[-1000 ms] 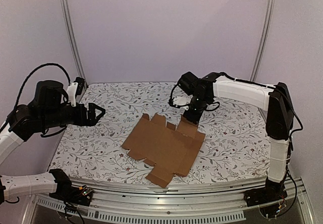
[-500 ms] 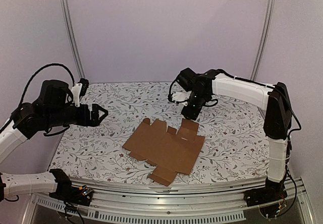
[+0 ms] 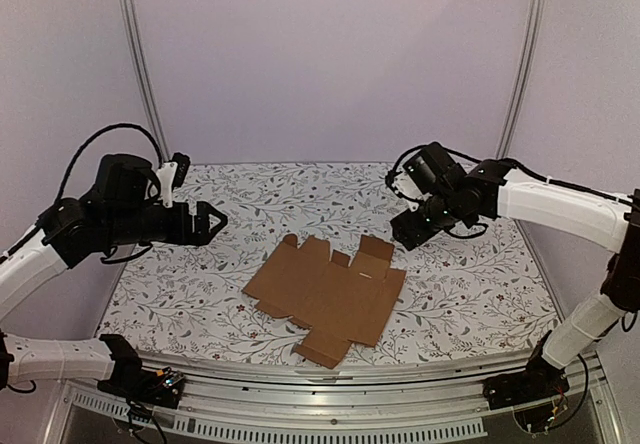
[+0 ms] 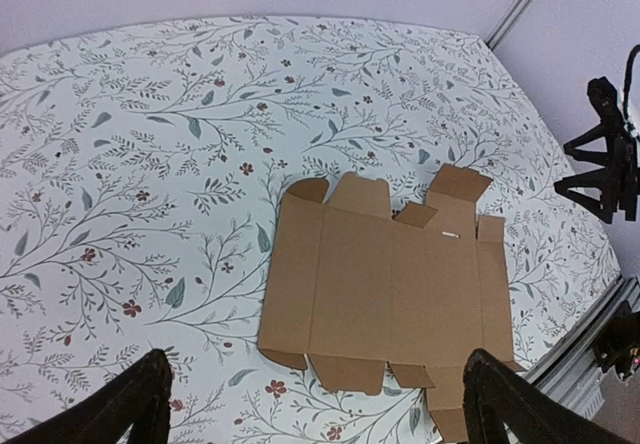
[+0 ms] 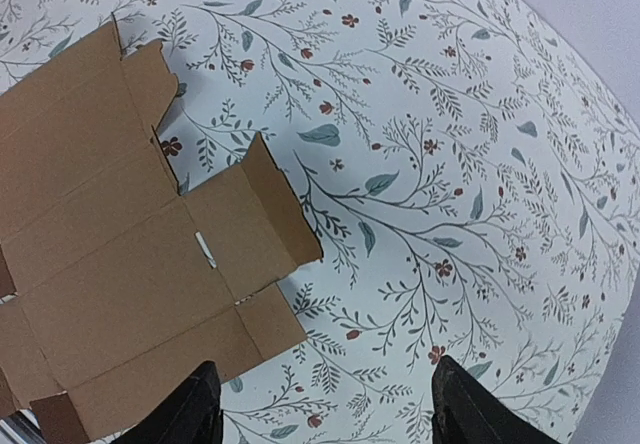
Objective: Fold the paper box
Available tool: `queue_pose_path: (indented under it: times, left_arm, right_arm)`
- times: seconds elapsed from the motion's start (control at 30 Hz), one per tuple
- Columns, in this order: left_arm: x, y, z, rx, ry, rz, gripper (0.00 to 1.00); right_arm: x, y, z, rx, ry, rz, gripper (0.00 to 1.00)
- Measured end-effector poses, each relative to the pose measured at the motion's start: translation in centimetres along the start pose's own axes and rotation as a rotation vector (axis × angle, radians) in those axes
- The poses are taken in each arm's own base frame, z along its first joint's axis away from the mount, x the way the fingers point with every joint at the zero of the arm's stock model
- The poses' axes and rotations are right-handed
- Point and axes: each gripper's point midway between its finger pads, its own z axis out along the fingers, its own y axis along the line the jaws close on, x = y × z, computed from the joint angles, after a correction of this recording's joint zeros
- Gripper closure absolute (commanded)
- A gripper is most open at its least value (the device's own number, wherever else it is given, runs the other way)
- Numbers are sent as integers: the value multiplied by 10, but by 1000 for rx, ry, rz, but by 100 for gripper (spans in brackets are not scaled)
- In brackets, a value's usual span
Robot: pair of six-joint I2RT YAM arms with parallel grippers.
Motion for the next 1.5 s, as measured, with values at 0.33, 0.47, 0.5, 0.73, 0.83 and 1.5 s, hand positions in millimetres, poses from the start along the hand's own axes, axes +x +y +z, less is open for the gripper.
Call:
queue_pose_path:
  times: [0.33, 0.47, 0.5, 0.73, 0.83, 1.5]
  left_arm:
    - [-6, -6, 13, 15, -9, -1, 0]
    - [-8, -7, 13, 21, -18, -1, 0]
    - [-8, -7, 13, 23, -19, -2, 0]
    - [3, -2, 16, 14, -3, -8, 1]
    - [5, -2, 16, 14, 1, -10, 0]
    - [6, -3, 18, 19, 9, -10, 0]
  right_arm:
    - [78, -6, -2, -46, -70, 451, 11]
    - [89, 0, 8, -96, -74, 562, 15]
    - [93, 4, 11, -118, -73, 589, 16]
    - [125, 29, 30, -215, -31, 792, 18]
    - [125, 38, 33, -260, -41, 884, 21]
    - [107, 87, 76, -551, -78, 1268, 39]
